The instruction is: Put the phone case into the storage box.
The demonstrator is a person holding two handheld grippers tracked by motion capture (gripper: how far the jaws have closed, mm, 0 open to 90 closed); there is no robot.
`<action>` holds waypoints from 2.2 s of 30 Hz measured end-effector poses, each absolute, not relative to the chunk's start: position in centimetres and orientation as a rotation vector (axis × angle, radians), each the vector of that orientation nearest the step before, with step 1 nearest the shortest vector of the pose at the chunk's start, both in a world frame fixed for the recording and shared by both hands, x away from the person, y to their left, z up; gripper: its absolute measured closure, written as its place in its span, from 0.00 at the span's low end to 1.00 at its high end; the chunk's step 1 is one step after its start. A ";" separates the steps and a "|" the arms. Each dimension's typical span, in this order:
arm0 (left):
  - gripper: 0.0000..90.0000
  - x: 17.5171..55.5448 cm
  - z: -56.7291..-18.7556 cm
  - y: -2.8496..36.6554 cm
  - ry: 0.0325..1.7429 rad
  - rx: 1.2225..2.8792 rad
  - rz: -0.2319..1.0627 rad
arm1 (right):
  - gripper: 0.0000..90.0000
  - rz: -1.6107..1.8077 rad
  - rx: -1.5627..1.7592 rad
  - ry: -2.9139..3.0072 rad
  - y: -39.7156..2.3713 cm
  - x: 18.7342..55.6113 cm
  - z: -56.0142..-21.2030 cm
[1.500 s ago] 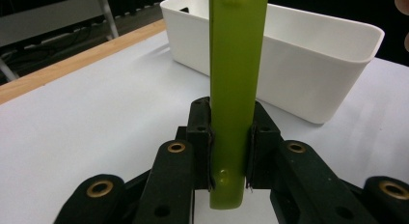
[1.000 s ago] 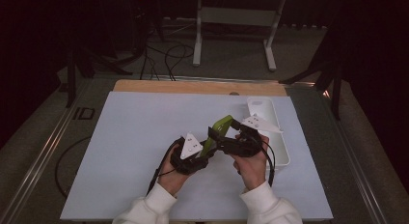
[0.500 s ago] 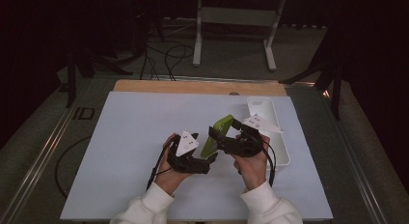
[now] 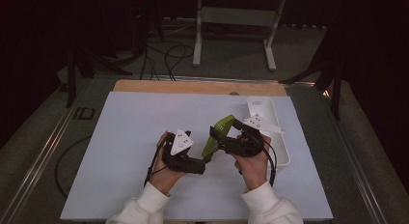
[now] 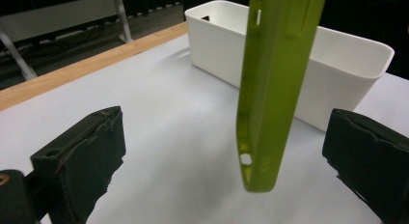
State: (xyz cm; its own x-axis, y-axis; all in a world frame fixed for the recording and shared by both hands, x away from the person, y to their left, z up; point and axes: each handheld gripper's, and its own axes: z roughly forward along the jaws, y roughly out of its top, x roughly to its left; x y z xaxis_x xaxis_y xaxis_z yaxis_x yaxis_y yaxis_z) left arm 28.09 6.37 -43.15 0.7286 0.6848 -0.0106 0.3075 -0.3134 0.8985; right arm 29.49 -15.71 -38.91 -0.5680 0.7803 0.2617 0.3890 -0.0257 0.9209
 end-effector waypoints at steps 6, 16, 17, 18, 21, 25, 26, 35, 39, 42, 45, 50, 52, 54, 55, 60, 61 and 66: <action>0.00 28.0 -43.1 7.3 0.779 1.911 0.460 | 0.18 1.615 1.231 1.918 -15.8 29.5 -38.9; 0.00 27.8 -42.9 9.4 0.810 1.902 0.471 | 0.18 1.606 1.234 1.908 -16.0 29.6 -38.8; 0.00 27.8 -42.9 9.6 0.816 1.898 0.468 | 0.18 1.605 1.234 1.908 -16.0 29.6 -38.8; 0.00 27.8 -42.9 9.8 0.819 1.897 0.474 | 0.18 1.605 1.235 1.908 -16.0 29.6 -38.7; 0.00 27.7 -42.9 10.4 0.818 1.898 0.476 | 0.18 1.603 1.237 1.904 -16.0 29.7 -38.7; 0.00 27.6 -42.9 11.1 0.821 1.894 0.497 | 0.18 1.600 1.238 1.902 -16.1 29.7 -38.7; 0.00 27.6 -42.9 11.3 0.824 1.892 0.501 | 0.18 1.599 1.240 1.902 -16.1 29.8 -38.7; 0.00 27.4 -43.2 13.0 0.807 1.863 0.512 | 0.18 1.590 1.246 1.897 -16.4 29.9 -38.7; 0.00 27.2 -43.3 13.7 0.782 1.866 0.521 | 0.18 1.586 1.248 1.898 -16.4 29.9 -38.7; 0.00 27.1 -43.5 14.4 0.780 1.864 0.524 | 0.18 1.582 1.245 1.899 -16.4 29.9 -38.7; 0.00 27.0 -43.6 14.8 0.782 1.863 0.524 | 0.18 1.581 1.247 1.899 -16.4 30.0 -38.7; 0.00 26.7 -44.0 15.8 0.790 1.874 0.539 | 0.18 1.578 1.245 1.896 -16.5 30.0 -38.6; 0.00 26.4 -44.2 16.4 0.802 1.868 0.537 | 0.18 1.578 1.245 1.895 -16.5 30.0 -38.6; 0.00 26.3 -44.4 16.8 0.805 1.871 0.539 | 0.18 1.578 1.245 1.895 -16.5 30.0 -38.6; 0.00 26.2 -44.5 17.0 0.806 1.870 0.543 | 0.18 1.578 1.244 1.895 -16.5 30.0 -38.6; 0.00 25.7 -45.1 18.2 0.823 1.860 0.553 | 0.18 1.576 1.247 1.895 -16.6 30.0 -38.7; 0.00 25.6 -45.2 18.4 0.823 1.860 0.555 | 0.18 1.575 1.247 1.895 -16.6 30.0 -38.7; 0.00 25.2 -45.9 19.5 0.848 1.858 0.570 | 0.18 1.576 1.248 1.895 -16.5 30.0 -38.7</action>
State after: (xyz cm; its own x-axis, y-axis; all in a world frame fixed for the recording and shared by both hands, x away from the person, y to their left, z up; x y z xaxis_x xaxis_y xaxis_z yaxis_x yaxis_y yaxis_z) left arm 25.18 19.54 -45.89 0.6464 0.7628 0.0178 0.3037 -0.2787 0.9111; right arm 29.99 -16.49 -38.73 -0.5351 0.8091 0.2431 0.3865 -0.0214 0.9220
